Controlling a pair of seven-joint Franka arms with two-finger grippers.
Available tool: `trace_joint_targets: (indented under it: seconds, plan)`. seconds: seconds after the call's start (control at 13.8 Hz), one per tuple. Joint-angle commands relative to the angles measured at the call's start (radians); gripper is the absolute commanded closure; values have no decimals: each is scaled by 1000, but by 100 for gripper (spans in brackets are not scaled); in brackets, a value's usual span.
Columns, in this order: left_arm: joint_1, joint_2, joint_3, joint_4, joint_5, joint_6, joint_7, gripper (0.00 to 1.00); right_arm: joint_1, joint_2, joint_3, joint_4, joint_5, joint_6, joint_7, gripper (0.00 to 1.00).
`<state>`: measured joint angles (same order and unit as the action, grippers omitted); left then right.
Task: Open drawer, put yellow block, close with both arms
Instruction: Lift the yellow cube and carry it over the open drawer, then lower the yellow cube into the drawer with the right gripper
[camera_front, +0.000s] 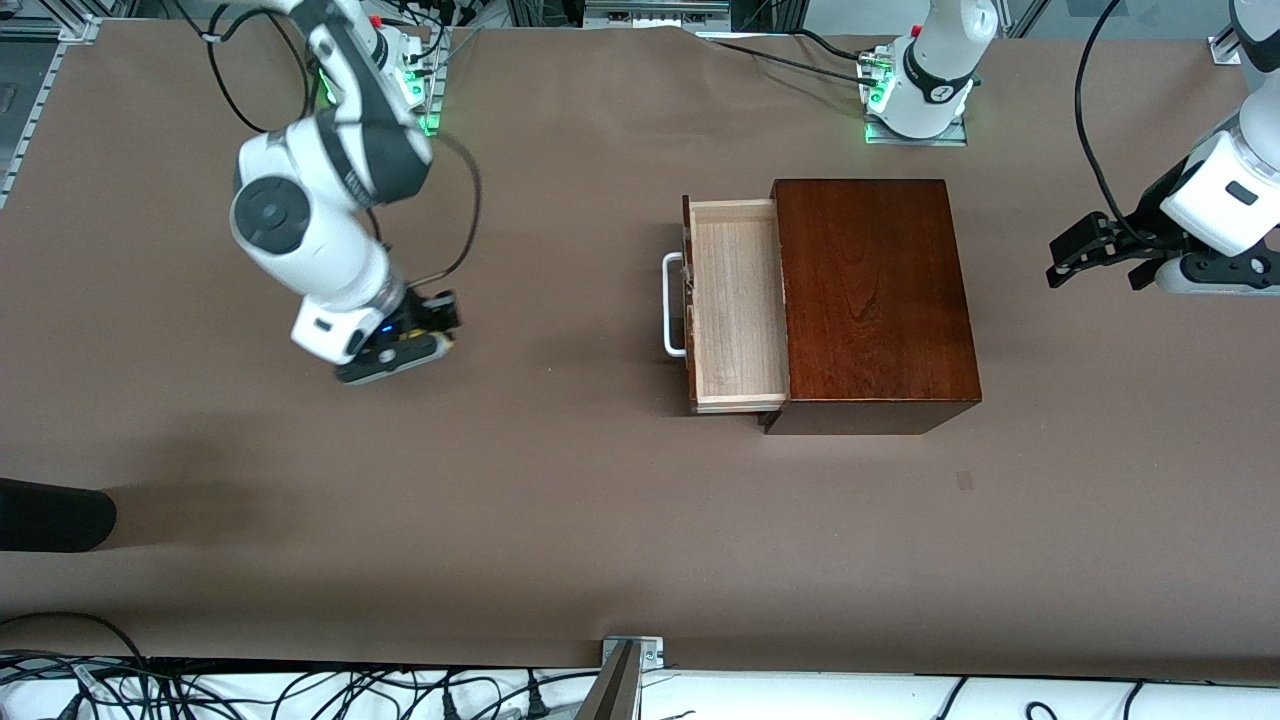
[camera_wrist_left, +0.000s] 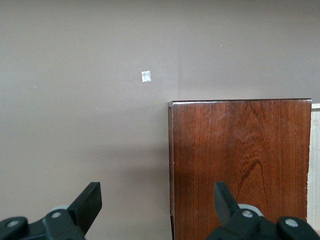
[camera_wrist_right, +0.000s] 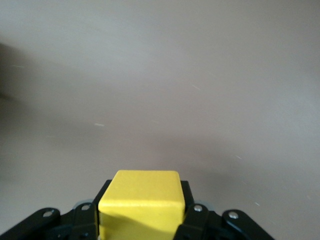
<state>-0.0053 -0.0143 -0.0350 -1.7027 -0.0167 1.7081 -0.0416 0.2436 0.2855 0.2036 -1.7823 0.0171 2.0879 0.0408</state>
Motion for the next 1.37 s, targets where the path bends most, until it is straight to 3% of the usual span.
trace_joint_targets:
  seconds: [0.0, 0.36, 0.51, 0.72, 1.01, 1.3]
  plan:
    - [21, 13, -26, 37, 18, -30, -3, 0, 67, 101, 54, 167, 11, -40, -19, 100]
    - [21, 13, -26, 35, 18, -35, -1, 0, 344, 299, 63, 457, -104, -46, -70, 100]
    - [21, 11, -26, 37, 18, -45, 0, 0, 426, 329, 62, 495, -153, -37, -79, 100]
    - [21, 13, -26, 38, 18, -47, -1, 0, 525, 360, 62, 526, -316, -34, -120, 100]
    - [19, 10, -28, 40, 18, -65, 0, 0, 569, 391, 62, 577, -350, -55, -303, 100]
    - [19, 10, -28, 40, 18, -67, 0, 0, 605, 415, 62, 584, -364, -46, -341, 100]
